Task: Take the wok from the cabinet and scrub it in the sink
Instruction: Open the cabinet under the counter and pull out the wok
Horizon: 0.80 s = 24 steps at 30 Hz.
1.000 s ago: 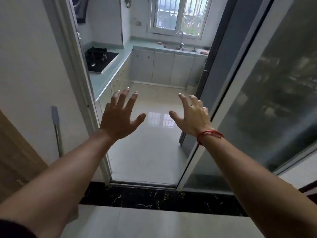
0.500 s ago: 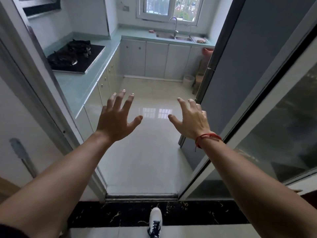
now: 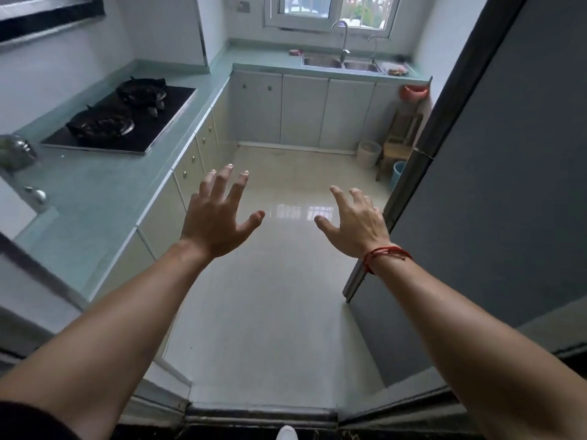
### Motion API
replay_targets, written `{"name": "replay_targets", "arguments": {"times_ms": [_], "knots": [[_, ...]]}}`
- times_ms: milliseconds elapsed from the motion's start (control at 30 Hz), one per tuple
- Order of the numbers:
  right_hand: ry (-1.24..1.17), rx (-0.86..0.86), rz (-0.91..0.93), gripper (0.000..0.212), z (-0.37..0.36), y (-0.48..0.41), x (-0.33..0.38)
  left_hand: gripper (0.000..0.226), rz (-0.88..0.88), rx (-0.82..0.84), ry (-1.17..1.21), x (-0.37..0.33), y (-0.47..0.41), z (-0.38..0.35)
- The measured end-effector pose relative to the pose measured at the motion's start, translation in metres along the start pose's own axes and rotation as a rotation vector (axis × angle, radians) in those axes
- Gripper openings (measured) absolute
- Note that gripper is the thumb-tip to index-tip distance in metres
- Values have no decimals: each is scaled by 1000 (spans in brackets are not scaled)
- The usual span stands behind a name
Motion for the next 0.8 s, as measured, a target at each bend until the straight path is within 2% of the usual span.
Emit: {"name": "replay_targets", "arguments": {"times_ms": [400, 800], "knots": [[-2, 41, 20, 71, -61, -151, -3, 82, 26, 40, 11, 57, -128, -81], [58, 102, 75, 72, -156, -370, 49, 86, 178, 74, 72, 200, -275, -193]]}}
Point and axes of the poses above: each hand's wrist, its own y-axis away from the middle knuckle, its own z-axis out of the back of the hand, x = y × z, the point moved 5 cm from there along -y, towards the middle knuckle, and after that the axes turned 5 degrees about -z, right-handed, at the moved point
